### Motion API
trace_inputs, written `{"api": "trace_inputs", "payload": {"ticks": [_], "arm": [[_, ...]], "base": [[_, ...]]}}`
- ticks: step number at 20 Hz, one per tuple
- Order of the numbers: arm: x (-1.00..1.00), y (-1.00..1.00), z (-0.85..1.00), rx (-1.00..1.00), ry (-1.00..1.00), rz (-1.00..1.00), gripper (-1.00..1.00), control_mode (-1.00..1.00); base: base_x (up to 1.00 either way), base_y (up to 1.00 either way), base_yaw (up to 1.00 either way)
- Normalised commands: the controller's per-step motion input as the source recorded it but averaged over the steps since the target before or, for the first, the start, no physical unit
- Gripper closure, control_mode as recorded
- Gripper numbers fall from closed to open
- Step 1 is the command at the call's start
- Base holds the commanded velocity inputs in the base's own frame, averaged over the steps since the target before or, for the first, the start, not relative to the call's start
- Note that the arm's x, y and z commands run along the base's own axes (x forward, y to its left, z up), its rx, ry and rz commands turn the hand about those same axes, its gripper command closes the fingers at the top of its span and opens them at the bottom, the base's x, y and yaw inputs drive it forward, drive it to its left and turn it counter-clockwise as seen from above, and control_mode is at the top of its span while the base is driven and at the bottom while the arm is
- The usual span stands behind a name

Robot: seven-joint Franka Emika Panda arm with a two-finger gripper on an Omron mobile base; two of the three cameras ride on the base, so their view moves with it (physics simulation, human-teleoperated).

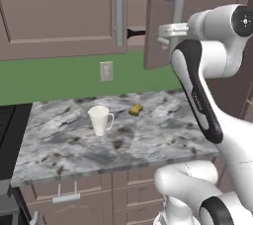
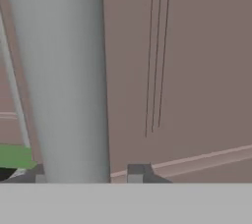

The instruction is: Pick the pan from the cabinet and place it on the stove. Then turn on the stove burner for the pan.

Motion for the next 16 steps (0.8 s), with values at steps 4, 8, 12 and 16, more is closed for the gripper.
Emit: {"api": "trace_inputs", "payload": {"ticks": [4,8,12,16], "arm": [[-0.62,-0.88,0.0,0.02,0.01,0.02,1.0,-1.0],[-0.42,-0.71,-0.06,0.0,0.05,0.0,1.0,-1.0],[-0.26,-0.66,-0.16,0.0,0.07,0.0,1.0,-1.0],[-0.15,-0.72,-0.26,0.0,0.07,0.0,-1.0,-1.0]], "base": [[0.0,0.0,0.0],[0.0,0.0,0.0],[0.0,0.0,0.0],[0.0,0.0,0.0]]}}
